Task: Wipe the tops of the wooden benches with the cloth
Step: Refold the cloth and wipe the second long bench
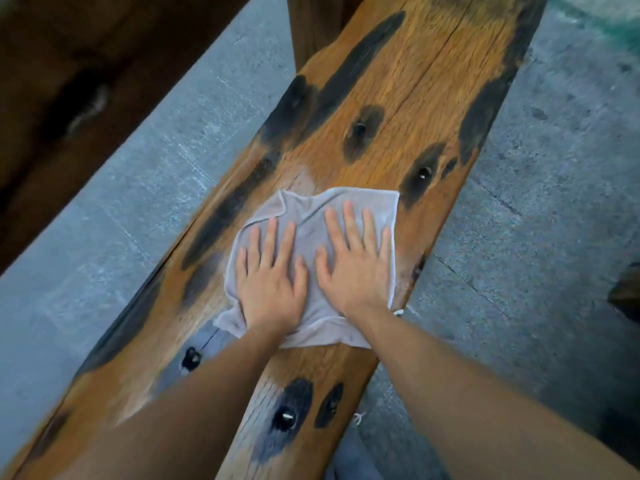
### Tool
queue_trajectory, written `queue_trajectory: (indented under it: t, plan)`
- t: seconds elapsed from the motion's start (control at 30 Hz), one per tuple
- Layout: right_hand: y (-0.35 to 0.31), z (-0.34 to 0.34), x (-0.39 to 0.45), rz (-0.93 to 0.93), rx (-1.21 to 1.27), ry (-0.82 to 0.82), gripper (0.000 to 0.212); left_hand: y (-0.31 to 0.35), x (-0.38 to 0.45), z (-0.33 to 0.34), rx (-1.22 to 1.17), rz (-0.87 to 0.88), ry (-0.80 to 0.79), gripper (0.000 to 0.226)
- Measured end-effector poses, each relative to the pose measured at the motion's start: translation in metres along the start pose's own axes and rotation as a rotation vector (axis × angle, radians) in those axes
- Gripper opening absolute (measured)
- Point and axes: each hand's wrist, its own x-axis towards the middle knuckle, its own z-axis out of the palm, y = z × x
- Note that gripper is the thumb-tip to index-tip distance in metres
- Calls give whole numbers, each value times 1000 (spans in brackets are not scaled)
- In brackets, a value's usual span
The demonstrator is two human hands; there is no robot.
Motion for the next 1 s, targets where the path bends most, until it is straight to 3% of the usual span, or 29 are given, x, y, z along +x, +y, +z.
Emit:
queue_trajectory:
  t: [0.23, 0.53, 0.77, 0.87, 1.0]
  plan:
    - [2, -4, 35, -71, 61, 13, 71, -5, 43, 3, 93, -9, 9, 69]
    - [3, -38, 213, -121, 27, 30, 69, 22, 206, -8, 113, 26, 40, 70]
    - [-2, -58, 343, -12, 32, 67, 61, 59, 347, -21, -99, -182, 25, 56]
    - [-4, -63, 373, 1, 28, 69, 59, 69, 377, -22, -116, -229, 43, 49]
    - [-6, -68, 395, 12, 49, 68, 58, 77, 394, -25, -129, -285, 50, 57]
